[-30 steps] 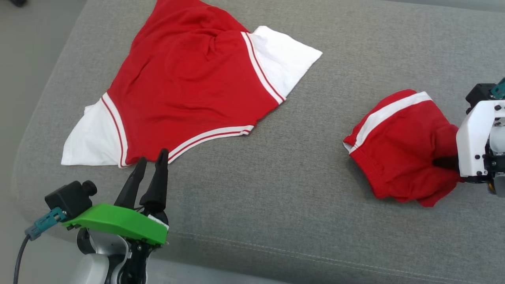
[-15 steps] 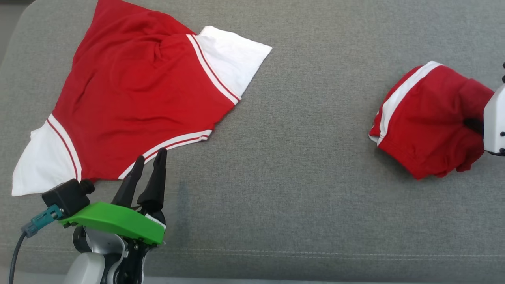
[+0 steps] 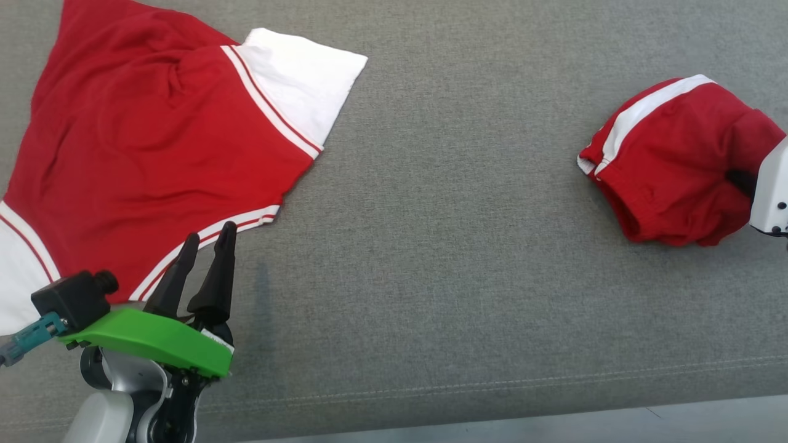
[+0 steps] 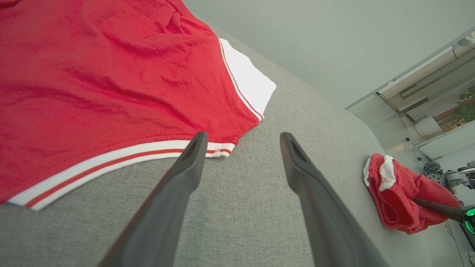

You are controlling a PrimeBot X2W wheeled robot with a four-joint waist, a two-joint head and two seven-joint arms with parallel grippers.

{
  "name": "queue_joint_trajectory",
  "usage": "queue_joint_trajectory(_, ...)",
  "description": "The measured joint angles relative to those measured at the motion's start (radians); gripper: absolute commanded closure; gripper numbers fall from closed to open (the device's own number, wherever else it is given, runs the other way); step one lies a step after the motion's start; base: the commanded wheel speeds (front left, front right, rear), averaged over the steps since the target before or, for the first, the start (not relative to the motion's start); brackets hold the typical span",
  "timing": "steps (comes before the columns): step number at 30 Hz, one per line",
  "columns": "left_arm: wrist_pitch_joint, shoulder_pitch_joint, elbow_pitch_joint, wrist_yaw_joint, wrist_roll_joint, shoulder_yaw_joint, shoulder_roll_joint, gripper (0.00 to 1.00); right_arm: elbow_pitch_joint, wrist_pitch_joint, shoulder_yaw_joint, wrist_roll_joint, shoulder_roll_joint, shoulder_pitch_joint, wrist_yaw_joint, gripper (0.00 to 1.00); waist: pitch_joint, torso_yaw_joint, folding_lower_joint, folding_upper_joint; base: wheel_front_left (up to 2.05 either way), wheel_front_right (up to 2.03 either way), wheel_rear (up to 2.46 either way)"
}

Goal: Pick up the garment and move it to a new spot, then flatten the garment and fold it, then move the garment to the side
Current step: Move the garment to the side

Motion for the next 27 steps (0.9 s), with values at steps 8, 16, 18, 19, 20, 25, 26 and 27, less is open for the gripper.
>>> queue_joint_trajectory(8,0.025,0.000,-0.033,0.004,0.008,0.009,0.024,0.00,0.048,-0.076,-0.030,-0.027,0.032,0.018,0.000,1.00,0.045,-0.060,0.0000,0.0000,0.00,0.00,0.00)
queue_joint_trajectory(16,0.033,-0.005,-0.044,0.007,0.017,0.012,0.031,0.00,0.100,-0.134,-0.057,-0.037,0.071,0.026,0.000,1.00,0.086,-0.111,0.0000,0.0000,0.00,0.00,0.00)
queue_joint_trajectory(18,0.041,-0.013,-0.043,0.007,0.017,0.010,0.031,0.00,0.119,-0.147,-0.070,-0.039,0.076,0.032,0.000,1.00,0.091,-0.121,0.0000,0.0000,0.00,0.00,0.00)
queue_joint_trajectory(19,0.042,-0.017,-0.043,0.007,0.017,0.009,0.031,0.00,0.126,-0.152,-0.076,-0.041,0.075,0.038,0.000,1.00,0.093,-0.125,0.0000,0.0000,0.00,0.00,0.00)
queue_joint_trajectory(20,0.042,-0.020,-0.042,0.007,0.017,0.010,0.031,0.00,0.136,-0.159,-0.080,-0.045,0.076,0.044,0.000,0.99,0.094,-0.128,0.0000,0.0000,0.00,0.00,0.00)
queue_joint_trajectory(25,0.042,-0.020,-0.038,0.009,0.017,0.014,0.031,0.00,0.189,-0.205,-0.106,-0.088,0.091,0.046,0.000,0.00,0.088,-0.143,0.0000,0.0000,0.00,0.00,0.00)
queue_joint_trajectory(26,0.043,-0.020,-0.038,0.012,0.017,0.012,0.030,0.00,0.197,-0.212,-0.110,-0.094,0.091,0.048,0.000,0.00,0.086,-0.145,0.0000,0.0000,0.00,0.00,0.00)
queue_joint_trajectory(27,0.043,-0.020,-0.038,0.012,0.017,0.010,0.029,0.00,0.203,-0.219,-0.114,-0.097,0.091,0.050,0.000,0.00,0.084,-0.146,0.0000,0.0000,0.00,0.00,0.00)
